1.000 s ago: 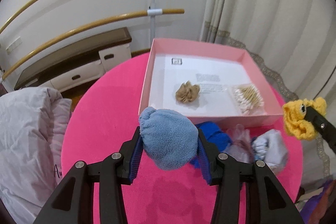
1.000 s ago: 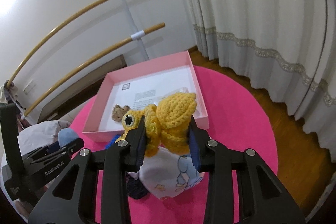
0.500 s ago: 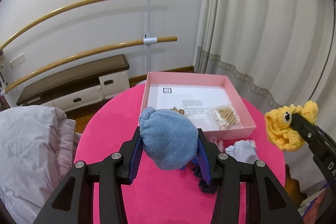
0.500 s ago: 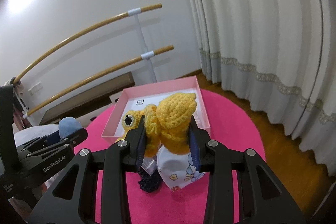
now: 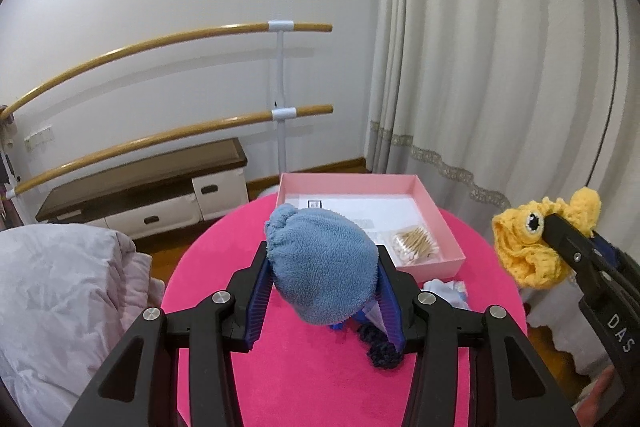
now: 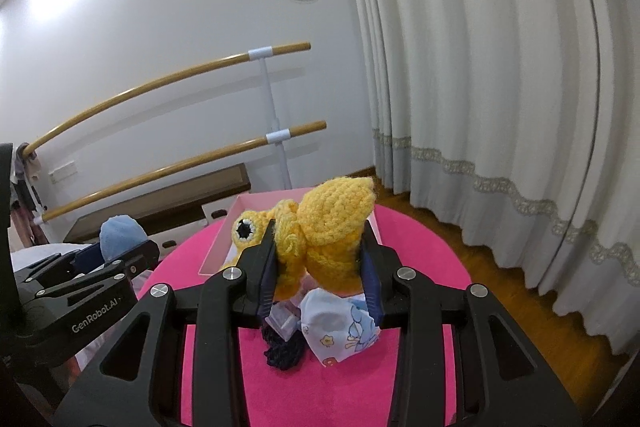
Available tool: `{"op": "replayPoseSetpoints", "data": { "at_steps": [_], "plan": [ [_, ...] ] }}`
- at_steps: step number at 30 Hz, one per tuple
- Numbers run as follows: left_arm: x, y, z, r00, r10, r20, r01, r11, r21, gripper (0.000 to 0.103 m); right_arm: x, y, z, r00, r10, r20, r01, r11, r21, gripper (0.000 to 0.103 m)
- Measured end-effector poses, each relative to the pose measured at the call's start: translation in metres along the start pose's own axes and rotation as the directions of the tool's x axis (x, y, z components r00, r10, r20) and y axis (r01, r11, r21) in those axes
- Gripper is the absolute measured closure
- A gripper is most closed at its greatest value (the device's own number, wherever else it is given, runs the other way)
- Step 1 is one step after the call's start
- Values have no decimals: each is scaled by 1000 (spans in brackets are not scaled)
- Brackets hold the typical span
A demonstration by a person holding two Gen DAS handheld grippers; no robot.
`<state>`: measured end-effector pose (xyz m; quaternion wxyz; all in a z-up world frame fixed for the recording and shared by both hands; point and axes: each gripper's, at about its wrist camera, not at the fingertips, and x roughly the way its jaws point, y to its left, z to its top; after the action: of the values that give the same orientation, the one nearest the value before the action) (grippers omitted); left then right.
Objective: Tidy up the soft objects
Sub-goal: 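Lift the fish with the right tool while the left tool lifts the light blue ball, then carry the fish and the light blue ball over the pink box with both tools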
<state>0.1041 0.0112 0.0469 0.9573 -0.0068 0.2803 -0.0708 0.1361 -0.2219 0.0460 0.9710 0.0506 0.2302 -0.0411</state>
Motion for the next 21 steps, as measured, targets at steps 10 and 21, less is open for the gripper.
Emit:
{"op": "replayPoseSetpoints", "data": {
  "at_steps": [10, 21],
  "plan": [
    [-25, -9, -19, 999, 7, 39, -8, 1000, 17, 57, -13, 15, -5, 999, -15, 43, 16, 999, -32, 69],
    [-14, -4, -16, 999, 3, 40, -4, 1000, 17, 57, -12, 15, -7, 999, -23, 46, 25, 999, -38, 69]
  ]
}}
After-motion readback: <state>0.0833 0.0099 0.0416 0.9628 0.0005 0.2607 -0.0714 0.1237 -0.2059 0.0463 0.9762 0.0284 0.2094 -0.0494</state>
